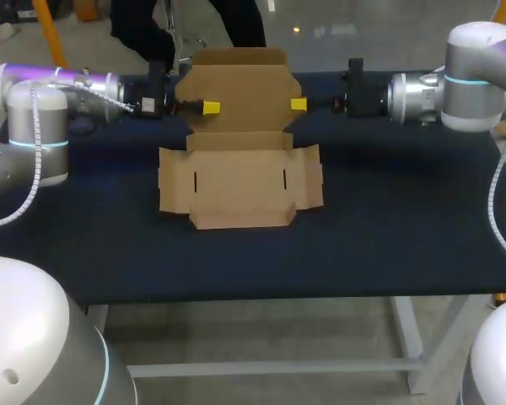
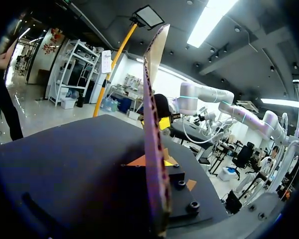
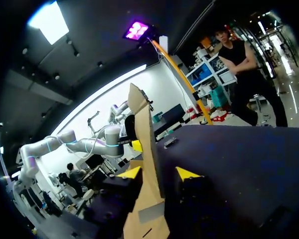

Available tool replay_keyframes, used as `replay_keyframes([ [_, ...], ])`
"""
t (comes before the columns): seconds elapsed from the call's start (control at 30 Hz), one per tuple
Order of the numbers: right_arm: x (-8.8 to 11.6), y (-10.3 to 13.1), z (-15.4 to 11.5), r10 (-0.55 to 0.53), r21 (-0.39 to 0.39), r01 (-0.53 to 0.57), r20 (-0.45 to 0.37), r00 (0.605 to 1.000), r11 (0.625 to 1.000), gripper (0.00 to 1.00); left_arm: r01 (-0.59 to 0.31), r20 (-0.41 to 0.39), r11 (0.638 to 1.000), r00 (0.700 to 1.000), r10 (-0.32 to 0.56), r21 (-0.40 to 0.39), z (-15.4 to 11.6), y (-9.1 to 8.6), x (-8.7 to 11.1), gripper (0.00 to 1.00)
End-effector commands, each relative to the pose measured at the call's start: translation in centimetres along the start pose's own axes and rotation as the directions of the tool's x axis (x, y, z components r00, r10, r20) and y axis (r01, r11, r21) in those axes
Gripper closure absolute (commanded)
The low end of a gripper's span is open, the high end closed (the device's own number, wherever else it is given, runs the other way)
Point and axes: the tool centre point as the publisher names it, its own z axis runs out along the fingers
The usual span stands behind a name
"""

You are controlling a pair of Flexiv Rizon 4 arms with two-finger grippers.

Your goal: Assemble the packaging by folding the flat box into shape, placing the metal phone stand inside, and closing the box properly

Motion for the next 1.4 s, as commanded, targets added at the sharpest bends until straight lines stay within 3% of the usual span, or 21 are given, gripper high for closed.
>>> replay_keyframes([
  [0.03,2.8,0.0,-1.7,-0.017,0.018,0.014,0.129,0.991,1.000,0.56,-0.004,-0.011,1.000,1.000,0.004,0.000,0.1,-0.4,-0.4,1.00],
  [0.4,4.8,-1.3,-5.4,-0.039,0.010,0.037,0.231,0.972,0.999,0.68,-0.038,-0.022,0.999,0.999,0.038,0.017,1.0,-1.8,-0.5,1.00],
  [0.5,5.3,-1.5,-6.1,-0.048,0.009,0.047,0.246,0.968,0.999,1.00,-0.050,-0.022,0.999,0.998,0.050,0.021,1.2,-2.2,-0.5,1.00],
  [0.97,7.7,-3.3,-8.3,-0.091,-0.021,0.104,0.334,0.938,0.994,1.00,-0.113,-0.034,0.993,0.993,0.114,0.027,1.6,-3.6,0.4,1.00],
  [1.17,9.3,-4.3,-8.7,-0.170,0.083,0.149,0.412,0.895,0.985,1.00,-0.139,-0.041,0.990,0.989,0.140,0.037,1.8,-3.7,0.6,1.00],
  [1.4,9.3,-4.3,-8.7,-0.170,0.083,0.149,0.412,0.895,0.985,1.00,-0.141,-0.046,0.989,0.989,0.143,0.048,1.4,-3.8,0.8,1.00],
])
